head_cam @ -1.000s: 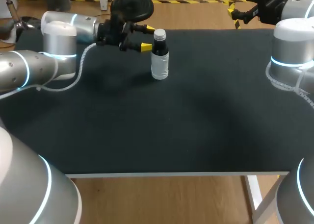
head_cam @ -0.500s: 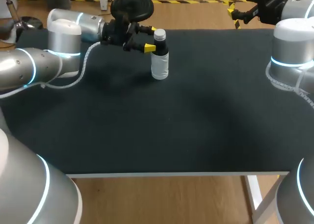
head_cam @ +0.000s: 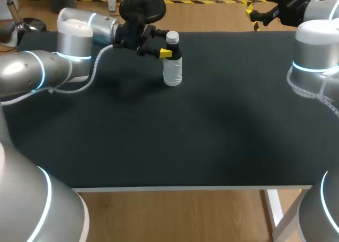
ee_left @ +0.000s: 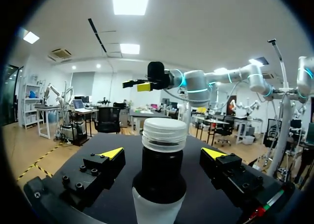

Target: Unscrew the bottle cap

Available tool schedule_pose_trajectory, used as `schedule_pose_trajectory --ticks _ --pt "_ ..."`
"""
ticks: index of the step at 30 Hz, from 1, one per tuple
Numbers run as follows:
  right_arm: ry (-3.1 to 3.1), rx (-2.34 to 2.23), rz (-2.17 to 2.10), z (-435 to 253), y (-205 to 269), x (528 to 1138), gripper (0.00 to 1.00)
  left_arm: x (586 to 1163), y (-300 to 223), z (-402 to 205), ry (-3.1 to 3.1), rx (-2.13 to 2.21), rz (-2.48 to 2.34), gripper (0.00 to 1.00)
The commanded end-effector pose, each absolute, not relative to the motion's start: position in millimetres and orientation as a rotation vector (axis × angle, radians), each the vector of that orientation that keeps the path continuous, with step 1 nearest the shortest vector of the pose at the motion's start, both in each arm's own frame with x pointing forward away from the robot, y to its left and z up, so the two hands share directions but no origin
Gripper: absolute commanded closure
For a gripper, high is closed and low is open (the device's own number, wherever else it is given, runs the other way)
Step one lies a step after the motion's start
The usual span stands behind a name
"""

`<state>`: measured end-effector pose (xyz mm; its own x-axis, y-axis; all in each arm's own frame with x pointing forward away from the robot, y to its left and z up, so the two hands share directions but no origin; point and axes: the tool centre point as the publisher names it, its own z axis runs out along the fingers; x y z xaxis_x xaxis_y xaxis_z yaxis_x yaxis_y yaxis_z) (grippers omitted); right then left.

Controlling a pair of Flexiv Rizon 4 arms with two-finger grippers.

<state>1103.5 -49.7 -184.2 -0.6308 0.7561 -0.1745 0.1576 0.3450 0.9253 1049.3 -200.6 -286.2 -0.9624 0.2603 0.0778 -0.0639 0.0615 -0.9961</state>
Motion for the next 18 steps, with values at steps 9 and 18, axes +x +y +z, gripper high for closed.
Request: schedule_pose_trajectory --ticks 9,18 --pt "2.011 0.793 1.291 -184.7 -50.1 1103.8 0.00 1054.6 -204.4 -289.0 -2.055 -0.268 1.964 0.00" --pt "2.011 0.793 1.291 -184.7 -50.1 1103.8 0.00 1054.3 -204.1 -288.8 -2.045 -0.274 1.967 1.00"
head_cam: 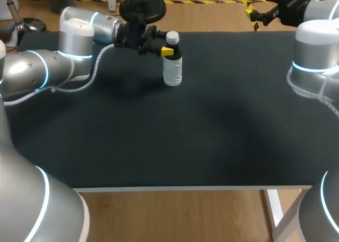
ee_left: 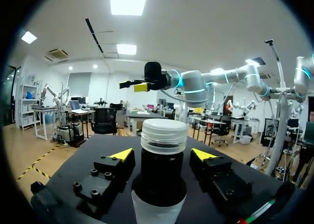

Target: Unscrew the bottle cap

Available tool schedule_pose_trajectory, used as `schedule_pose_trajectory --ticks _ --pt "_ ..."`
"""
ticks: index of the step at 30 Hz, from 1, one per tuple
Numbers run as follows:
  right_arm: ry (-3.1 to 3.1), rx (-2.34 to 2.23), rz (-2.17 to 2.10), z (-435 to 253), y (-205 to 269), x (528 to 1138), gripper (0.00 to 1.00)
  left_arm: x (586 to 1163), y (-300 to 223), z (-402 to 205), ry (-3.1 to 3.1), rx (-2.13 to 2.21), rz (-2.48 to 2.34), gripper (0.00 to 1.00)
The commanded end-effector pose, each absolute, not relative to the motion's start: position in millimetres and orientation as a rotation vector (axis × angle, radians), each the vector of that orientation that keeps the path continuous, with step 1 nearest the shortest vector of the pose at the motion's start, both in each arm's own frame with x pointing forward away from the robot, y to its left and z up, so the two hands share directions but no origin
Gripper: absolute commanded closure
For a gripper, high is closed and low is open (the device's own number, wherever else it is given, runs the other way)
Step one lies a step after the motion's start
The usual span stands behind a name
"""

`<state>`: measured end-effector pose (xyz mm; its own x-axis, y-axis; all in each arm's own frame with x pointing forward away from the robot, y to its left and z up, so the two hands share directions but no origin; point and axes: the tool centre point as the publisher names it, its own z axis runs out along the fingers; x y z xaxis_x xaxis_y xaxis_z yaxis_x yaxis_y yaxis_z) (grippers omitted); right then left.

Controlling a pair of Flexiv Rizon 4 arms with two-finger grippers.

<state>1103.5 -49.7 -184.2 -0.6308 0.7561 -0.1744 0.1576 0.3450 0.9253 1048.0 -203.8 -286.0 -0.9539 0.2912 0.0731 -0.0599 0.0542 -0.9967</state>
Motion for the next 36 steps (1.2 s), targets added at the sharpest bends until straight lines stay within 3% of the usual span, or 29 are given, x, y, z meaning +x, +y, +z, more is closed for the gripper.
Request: schedule_pose_trajectory --ticks 1,36 --pt "2.011 0.793 1.291 -184.7 -50.1 1103.8 0.00 1054.2 -203.7 -288.8 -2.044 -0.274 1.968 1.00" --pt "2.011 0.793 1.291 -184.7 -50.1 1103.8 0.00 1058.5 -194.8 -283.7 -2.060 -0.283 1.989 1.00"
